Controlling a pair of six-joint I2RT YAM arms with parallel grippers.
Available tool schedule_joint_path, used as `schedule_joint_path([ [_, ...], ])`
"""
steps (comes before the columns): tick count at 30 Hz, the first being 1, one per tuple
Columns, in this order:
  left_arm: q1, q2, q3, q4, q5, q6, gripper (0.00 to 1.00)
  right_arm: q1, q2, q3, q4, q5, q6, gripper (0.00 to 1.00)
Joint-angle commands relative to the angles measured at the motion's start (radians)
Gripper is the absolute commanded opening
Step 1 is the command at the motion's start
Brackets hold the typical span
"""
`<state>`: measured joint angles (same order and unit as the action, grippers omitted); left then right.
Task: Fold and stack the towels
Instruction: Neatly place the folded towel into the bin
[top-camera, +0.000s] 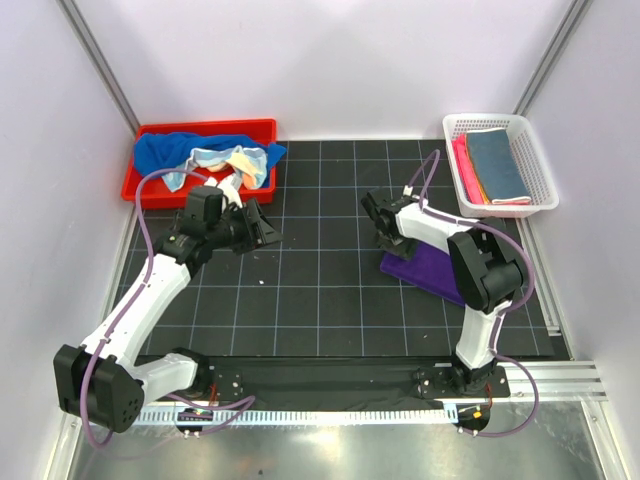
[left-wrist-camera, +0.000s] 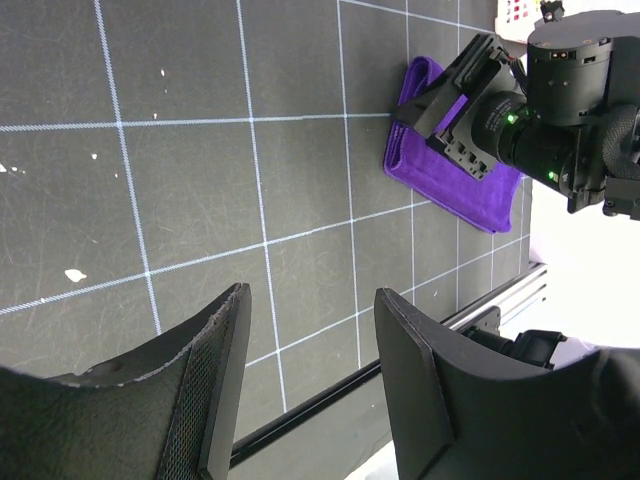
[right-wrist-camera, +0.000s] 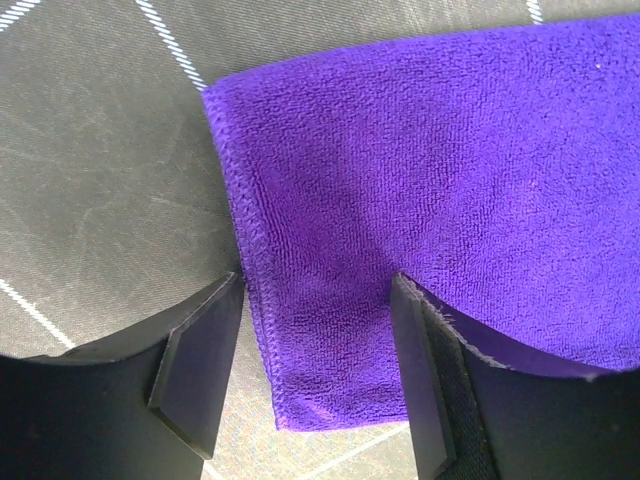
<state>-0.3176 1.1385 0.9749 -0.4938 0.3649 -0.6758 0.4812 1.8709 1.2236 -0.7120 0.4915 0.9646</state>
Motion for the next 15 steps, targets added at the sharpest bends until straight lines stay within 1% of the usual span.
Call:
schedule_joint_path([
  [1, 0.006, -0.013, -0.007, 0.017, 0.026, 0.002, 0.56, -0.003, 0.01, -0.021, 0.028, 0.009, -0.007, 0.67],
  [5, 0.006, -0.016, -0.013, 0.017, 0.025, 0.002, 0.56, -0.01, -0.009, -0.076, 0.069, 0.001, -0.009, 0.6],
  [8, 0.006, -0.017, -0.015, 0.018, 0.028, 0.001, 0.56, -0.023, -0.032, -0.125, 0.091, -0.001, -0.009, 0.51],
  [10, 0.008, -0.017, -0.016, 0.018, 0.026, -0.001, 0.56, -0.038, -0.058, -0.167, 0.101, -0.002, -0.015, 0.42],
  [12, 0.008, -0.017, -0.019, 0.02, 0.029, -0.002, 0.56, -0.053, -0.078, -0.206, 0.118, -0.008, -0.023, 0.36],
  [13, 0.006, -0.016, -0.019, 0.021, 0.031, -0.001, 0.56, -0.07, -0.099, -0.219, 0.124, -0.014, -0.03, 0.29],
  [15, 0.006, -0.017, -0.021, 0.023, 0.032, -0.005, 0.56, -0.087, -0.125, -0.261, 0.141, -0.019, -0.038, 0.21],
])
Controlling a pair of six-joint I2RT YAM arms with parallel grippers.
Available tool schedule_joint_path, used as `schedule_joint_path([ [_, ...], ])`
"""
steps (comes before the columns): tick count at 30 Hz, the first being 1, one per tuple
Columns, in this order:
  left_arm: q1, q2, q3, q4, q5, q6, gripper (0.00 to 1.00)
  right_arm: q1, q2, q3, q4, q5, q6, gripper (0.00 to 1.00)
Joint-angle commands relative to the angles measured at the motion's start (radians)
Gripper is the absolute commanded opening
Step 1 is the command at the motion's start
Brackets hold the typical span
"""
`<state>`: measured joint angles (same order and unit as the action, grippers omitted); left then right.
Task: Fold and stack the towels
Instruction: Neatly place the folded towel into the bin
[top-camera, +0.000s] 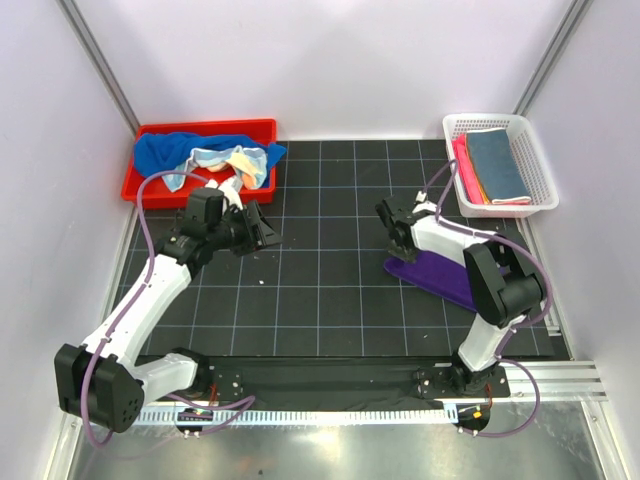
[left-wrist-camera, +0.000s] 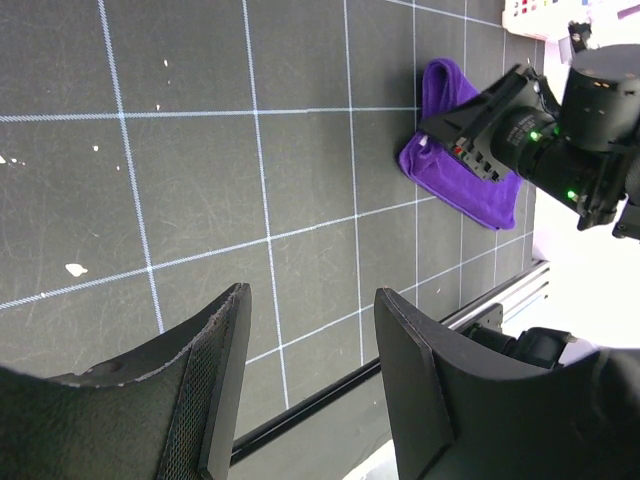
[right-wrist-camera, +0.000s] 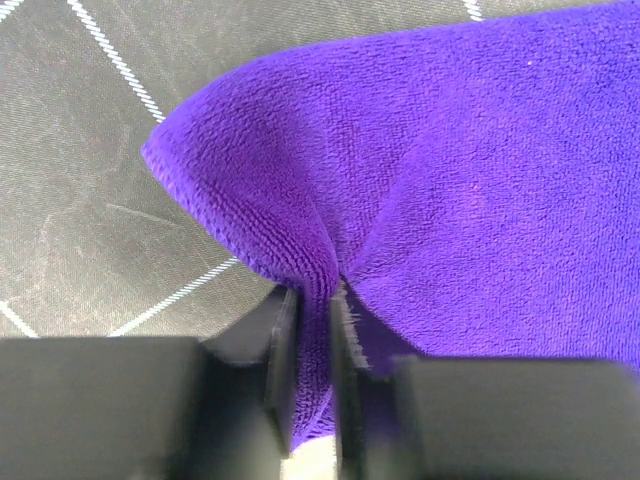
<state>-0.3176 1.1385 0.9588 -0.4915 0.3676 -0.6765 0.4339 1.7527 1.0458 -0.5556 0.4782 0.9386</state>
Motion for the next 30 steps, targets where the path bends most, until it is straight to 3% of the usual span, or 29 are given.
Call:
schedule_joint_path([
  [1, 0.006, -0.017, -0.008, 0.022, 0.031, -0.005, 0.56, -0.061, -0.039, -0.099, -0.006, -0.012, -0.017, 0.14],
  [7, 0.006, -0.043, -0.023, 0.015, 0.039, 0.005, 0.56, -0.201, -0.195, -0.213, 0.028, -0.055, -0.057, 0.01],
  [12, 0.006, -0.074, -0.028, -0.005, 0.05, 0.023, 0.56, -0.392, -0.356, -0.259, 0.031, -0.085, -0.116, 0.01],
  [20, 0.008, -0.131, -0.037, -0.041, 0.087, 0.073, 0.56, -0.685, -0.473, -0.248, 0.055, -0.199, -0.165, 0.01],
  [25, 0.008, -0.19, -0.061, -0.075, 0.036, 0.106, 0.56, -0.767, -0.503, -0.181, 0.089, -0.193, -0.146, 0.01],
  [30, 0.006, -0.215, -0.049, -0.107, 0.005, 0.135, 0.56, -0.796, -0.426, -0.063, 0.151, -0.165, -0.123, 0.01],
])
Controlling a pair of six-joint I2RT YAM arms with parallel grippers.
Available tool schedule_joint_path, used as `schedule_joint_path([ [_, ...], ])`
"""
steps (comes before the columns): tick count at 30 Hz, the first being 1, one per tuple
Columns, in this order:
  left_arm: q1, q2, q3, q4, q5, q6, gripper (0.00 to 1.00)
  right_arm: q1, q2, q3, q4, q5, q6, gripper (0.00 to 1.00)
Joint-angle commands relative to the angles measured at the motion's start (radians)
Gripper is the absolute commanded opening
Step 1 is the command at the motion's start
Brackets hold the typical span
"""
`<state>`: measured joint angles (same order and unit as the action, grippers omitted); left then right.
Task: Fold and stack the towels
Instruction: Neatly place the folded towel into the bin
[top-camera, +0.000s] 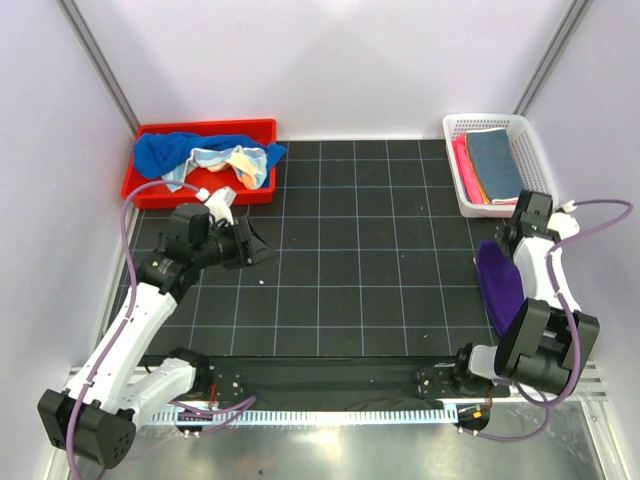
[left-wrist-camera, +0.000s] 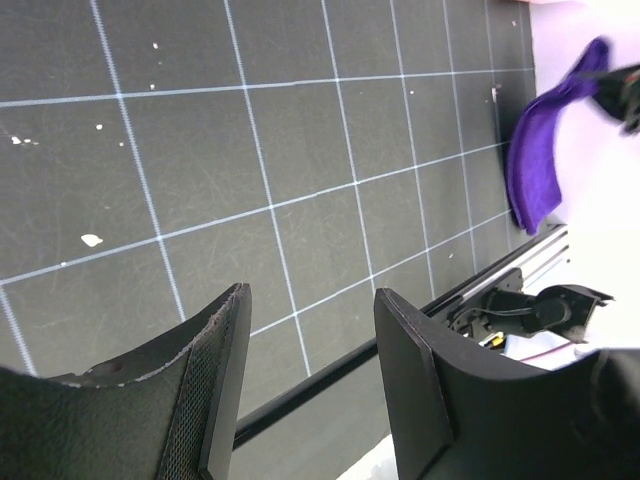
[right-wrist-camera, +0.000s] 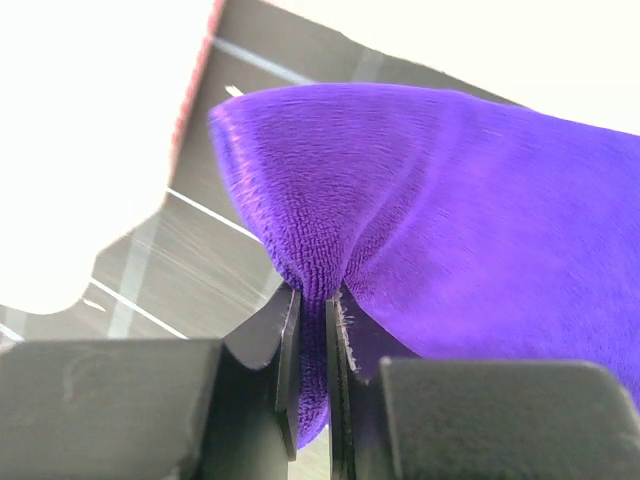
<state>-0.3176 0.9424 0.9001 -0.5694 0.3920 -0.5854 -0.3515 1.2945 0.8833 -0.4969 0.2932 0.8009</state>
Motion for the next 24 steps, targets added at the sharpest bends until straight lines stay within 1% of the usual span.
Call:
schedule_joint_path([
  [1, 0.006, -0.022, 0.011, -0.027, -0.022, 0.045, 0.56, -0.012, 0.052, 0.112, 0.125, 0.018, 0.029, 0.01],
  [3, 0.006, -0.025, 0.011, -0.029, -0.031, 0.045, 0.56, -0.014, 0.109, 0.146, 0.176, -0.002, 0.049, 0.01],
  [6, 0.008, -0.031, 0.011, -0.037, -0.045, 0.053, 0.56, -0.014, 0.182, 0.233, 0.219, 0.015, 0.037, 0.01],
  [10, 0.012, -0.027, 0.019, -0.037, -0.05, 0.056, 0.57, -0.014, 0.268, 0.347, 0.25, 0.004, 0.034, 0.01],
  [11, 0.015, -0.027, 0.019, -0.038, -0.05, 0.056, 0.57, -0.014, 0.29, 0.409, 0.245, 0.001, 0.032, 0.01],
  [12, 0.018, -0.024, 0.02, -0.04, -0.048, 0.058, 0.57, -0.014, 0.334, 0.44, 0.242, -0.008, 0.024, 0.01],
  [14, 0.023, -0.025, 0.016, -0.043, -0.053, 0.059, 0.57, -0.014, 0.368, 0.512, 0.253, -0.023, 0.02, 0.01],
  [24, 0.057, -0.031, 0.022, -0.053, -0.068, 0.071, 0.57, -0.012, 0.601, 0.759, 0.331, -0.104, 0.02, 0.01],
])
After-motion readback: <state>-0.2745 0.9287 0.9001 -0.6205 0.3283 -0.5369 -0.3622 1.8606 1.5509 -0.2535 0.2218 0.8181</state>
